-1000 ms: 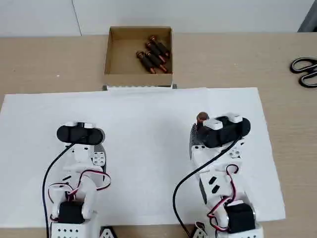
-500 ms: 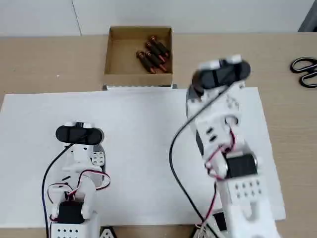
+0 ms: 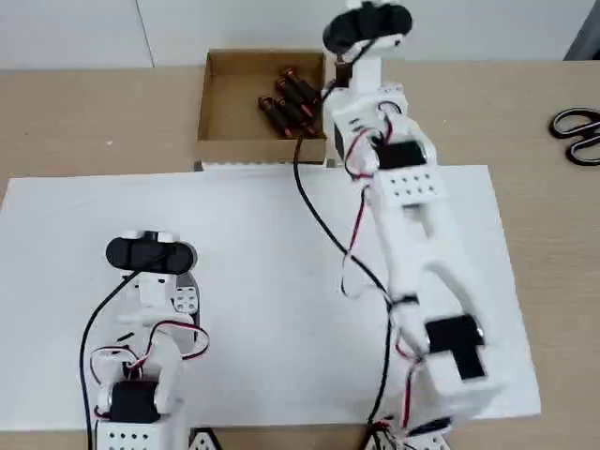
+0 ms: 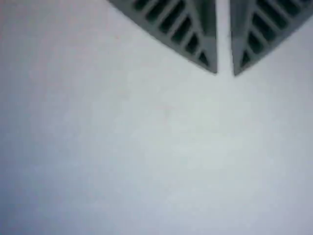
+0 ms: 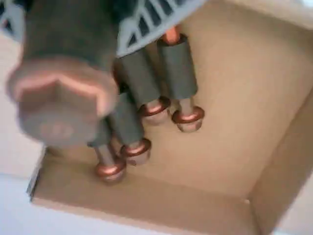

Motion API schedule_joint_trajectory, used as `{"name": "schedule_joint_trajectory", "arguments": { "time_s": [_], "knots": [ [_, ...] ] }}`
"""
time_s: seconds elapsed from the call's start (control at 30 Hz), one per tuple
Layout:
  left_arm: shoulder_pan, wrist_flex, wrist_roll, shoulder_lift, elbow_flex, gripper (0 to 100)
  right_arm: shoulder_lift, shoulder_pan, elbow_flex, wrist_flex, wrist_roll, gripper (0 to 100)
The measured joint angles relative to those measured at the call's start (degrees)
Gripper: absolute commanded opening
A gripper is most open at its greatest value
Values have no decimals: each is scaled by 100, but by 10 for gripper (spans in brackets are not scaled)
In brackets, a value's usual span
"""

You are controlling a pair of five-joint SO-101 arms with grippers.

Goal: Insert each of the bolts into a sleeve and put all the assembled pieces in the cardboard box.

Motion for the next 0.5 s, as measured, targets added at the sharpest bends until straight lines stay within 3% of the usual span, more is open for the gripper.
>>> {"name": "schedule_joint_trajectory", "arguments": {
  "time_s": [0.5],
  "knots": [
    [0,0,0,0,0,7,3525,-932,-2848,-334,3640,3]
  ]
}}
